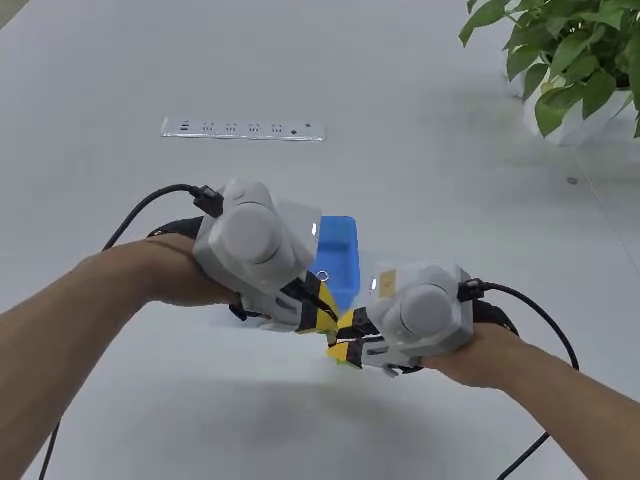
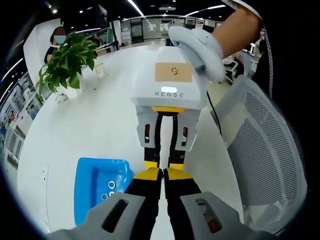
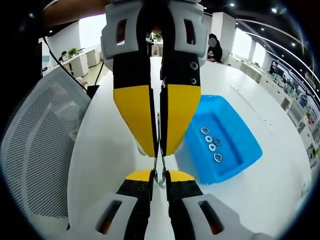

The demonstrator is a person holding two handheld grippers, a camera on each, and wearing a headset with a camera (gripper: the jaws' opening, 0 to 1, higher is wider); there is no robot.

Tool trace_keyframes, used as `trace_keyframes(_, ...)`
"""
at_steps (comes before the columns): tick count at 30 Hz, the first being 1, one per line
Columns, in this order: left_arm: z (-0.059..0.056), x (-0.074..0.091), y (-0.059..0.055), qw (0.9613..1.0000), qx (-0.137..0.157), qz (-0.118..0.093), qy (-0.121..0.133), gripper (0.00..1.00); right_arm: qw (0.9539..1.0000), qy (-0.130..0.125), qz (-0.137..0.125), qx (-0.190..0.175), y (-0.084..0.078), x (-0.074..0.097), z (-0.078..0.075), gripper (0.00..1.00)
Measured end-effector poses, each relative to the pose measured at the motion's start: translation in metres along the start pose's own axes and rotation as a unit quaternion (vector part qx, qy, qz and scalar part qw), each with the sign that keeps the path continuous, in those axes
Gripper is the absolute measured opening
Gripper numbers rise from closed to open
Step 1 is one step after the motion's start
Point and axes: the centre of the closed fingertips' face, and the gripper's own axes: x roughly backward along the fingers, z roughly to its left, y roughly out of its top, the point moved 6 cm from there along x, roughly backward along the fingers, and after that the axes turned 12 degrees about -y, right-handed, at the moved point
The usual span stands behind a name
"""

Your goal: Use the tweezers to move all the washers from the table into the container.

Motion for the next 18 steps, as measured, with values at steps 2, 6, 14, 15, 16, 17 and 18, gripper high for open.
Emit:
trace_keyframes(2,0.0001,-0.0002,0.0005,1.0000,-0.001,0.000,-0.001,0.06,1.0000,-0.001,0.000,-0.001,-0.0003,0.0003,-0.0001,0.12)
trace_keyframes(6,0.0006,-0.0003,0.0003,1.0000,-0.001,0.003,-0.001,0.06,1.0000,-0.002,0.000,-0.003,-0.0008,0.0009,-0.0004,0.12)
trace_keyframes(14,0.0000,-0.0016,0.0002,1.0000,-0.004,0.005,-0.003,0.06,1.0000,-0.001,0.002,-0.002,-0.0015,0.0011,0.0006,0.12)
trace_keyframes(15,0.0000,-0.0016,0.0006,1.0000,-0.003,0.004,-0.003,0.06,1.0000,-0.001,0.001,-0.003,-0.0014,0.0010,0.0005,0.12)
trace_keyframes(16,0.0003,-0.0015,0.0008,1.0000,-0.004,0.004,-0.002,0.06,1.0000,-0.002,0.001,-0.003,-0.0014,0.0010,0.0003,0.12)
trace_keyframes(17,0.0004,-0.0014,0.0009,1.0000,-0.004,0.004,-0.002,0.06,1.0000,-0.002,0.001,-0.003,-0.0013,0.0011,-0.0001,0.12)
trace_keyframes(18,0.0004,-0.0014,0.0011,1.0000,-0.004,0.004,-0.002,0.06,1.0000,-0.002,0.001,-0.003,-0.0012,0.0012,-0.0003,0.12)
